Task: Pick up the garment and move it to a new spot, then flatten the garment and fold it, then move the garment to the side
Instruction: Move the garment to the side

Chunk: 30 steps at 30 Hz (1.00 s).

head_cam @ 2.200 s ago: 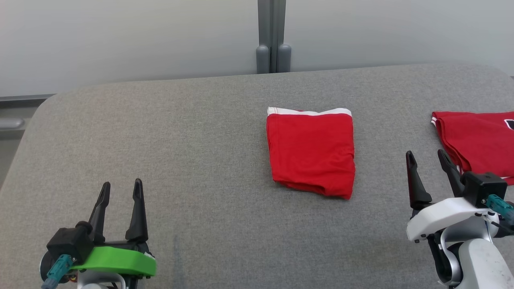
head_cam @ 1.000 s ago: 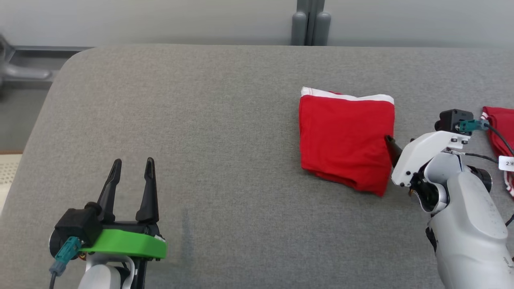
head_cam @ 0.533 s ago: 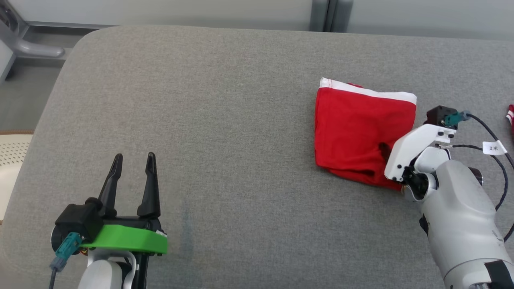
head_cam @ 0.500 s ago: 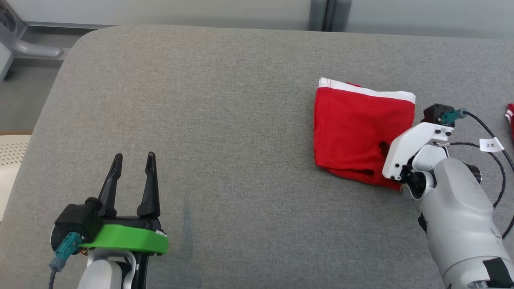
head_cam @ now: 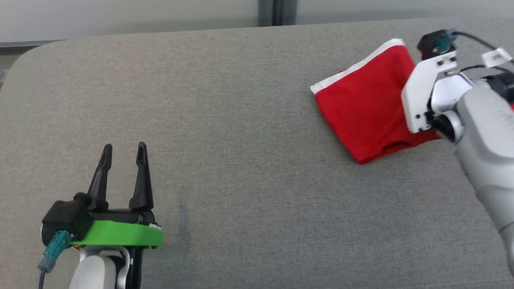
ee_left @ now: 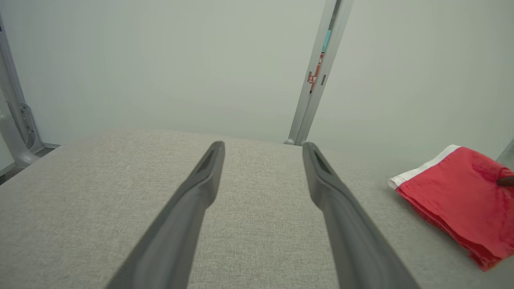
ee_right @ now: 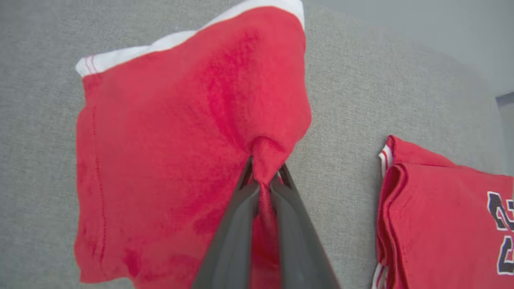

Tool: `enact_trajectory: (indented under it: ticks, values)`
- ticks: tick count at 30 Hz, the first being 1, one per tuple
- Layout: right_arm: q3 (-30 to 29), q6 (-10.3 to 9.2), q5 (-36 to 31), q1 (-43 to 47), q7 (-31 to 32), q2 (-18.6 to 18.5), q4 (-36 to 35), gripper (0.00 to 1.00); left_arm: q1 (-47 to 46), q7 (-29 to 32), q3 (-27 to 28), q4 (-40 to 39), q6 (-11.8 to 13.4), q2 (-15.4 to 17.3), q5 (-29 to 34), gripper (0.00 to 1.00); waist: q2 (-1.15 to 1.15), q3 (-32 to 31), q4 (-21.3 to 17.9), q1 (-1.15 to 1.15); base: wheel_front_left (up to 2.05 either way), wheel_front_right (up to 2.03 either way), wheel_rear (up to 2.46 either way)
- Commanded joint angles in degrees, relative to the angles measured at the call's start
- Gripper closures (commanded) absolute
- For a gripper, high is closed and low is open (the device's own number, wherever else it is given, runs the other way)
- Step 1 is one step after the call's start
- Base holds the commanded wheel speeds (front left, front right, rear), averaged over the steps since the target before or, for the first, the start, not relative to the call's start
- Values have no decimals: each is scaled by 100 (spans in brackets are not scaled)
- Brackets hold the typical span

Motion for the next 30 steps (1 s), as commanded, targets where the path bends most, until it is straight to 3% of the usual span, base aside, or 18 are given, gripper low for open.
enact_trajectory:
  ticks: [1,10,18,30]
  values:
    - [99,-11,180,-79,101,-235,-171,100,-162,2,13,-43,-17,5,42,0,0,171,-388,0,0,0,0]
    - [602,-11,907,3,554,-1811,-1104,100,-474,1,-78,-208,-17,93,81,0,0,639,-803,0,0,0,0]
    - [696,-11,702,124,87,-2764,-1191,100,-743,2,-202,-297,-17,236,80,0,0,1101,-799,0,0,0,0]
    - [-271,-12,-340,313,-1063,-2787,-412,100,-1031,1,-328,-373,-16,433,54,0,0,1568,-549,0,0,0,0]
